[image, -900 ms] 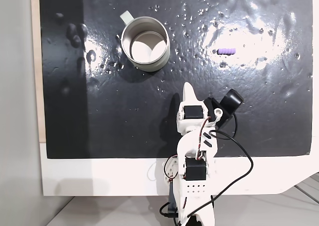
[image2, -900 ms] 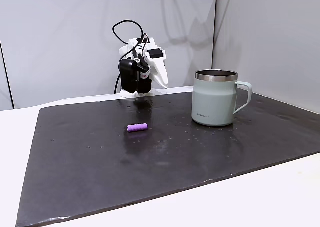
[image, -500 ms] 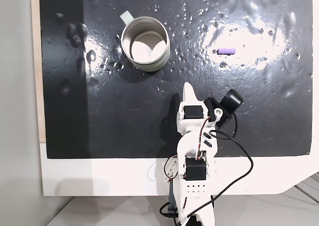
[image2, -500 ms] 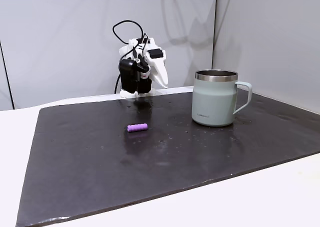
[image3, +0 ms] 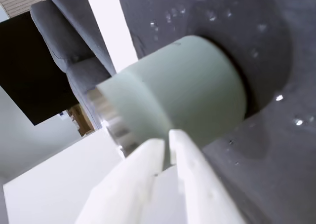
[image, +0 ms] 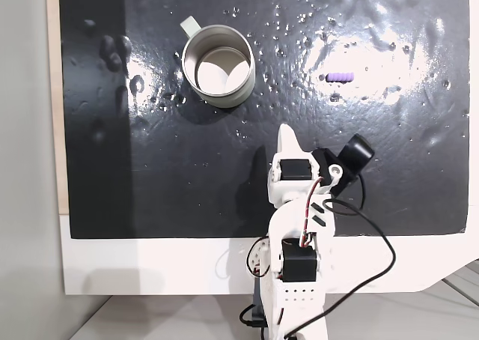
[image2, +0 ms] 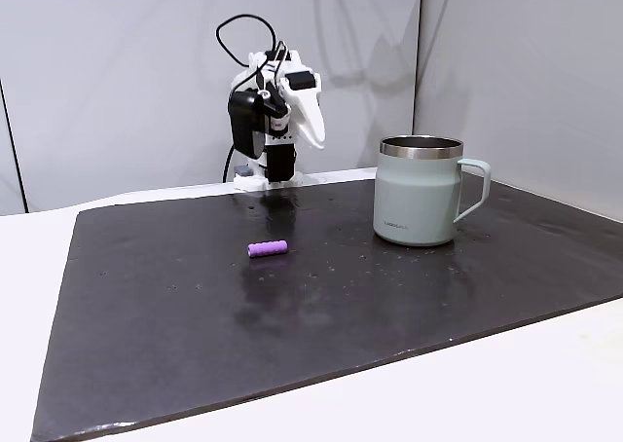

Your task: Grasp a pengrip and put it in the cup.

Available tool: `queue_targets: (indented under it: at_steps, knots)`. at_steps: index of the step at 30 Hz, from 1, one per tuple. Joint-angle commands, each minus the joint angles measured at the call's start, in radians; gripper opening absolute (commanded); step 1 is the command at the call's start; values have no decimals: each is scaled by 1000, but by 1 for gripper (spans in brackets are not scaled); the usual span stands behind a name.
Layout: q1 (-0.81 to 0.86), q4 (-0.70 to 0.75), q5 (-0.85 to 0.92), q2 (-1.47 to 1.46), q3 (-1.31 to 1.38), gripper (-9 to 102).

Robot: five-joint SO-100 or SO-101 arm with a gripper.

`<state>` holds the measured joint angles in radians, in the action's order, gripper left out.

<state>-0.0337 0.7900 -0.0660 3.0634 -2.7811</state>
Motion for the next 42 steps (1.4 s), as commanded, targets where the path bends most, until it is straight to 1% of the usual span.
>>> queue_targets:
  at_steps: [1, 13, 19, 22, 24, 26, 27, 29, 42]
  knots:
    - [25, 61, -17, -236, 336, 0]
    - [210, 318, 175, -807, 940, 0]
    - [255, 446, 249, -1075, 1218, 2]
    - [268, 517, 281, -1210, 1355, 7]
    - [276, 557, 302, -1302, 1440, 13]
    - [285, 584, 325, -1390, 1513, 23]
    - [293, 591, 333, -1427, 1536, 27]
    - [305, 589, 345, -1482, 1557, 29]
    - [348, 509, 371, -1758, 1601, 28]
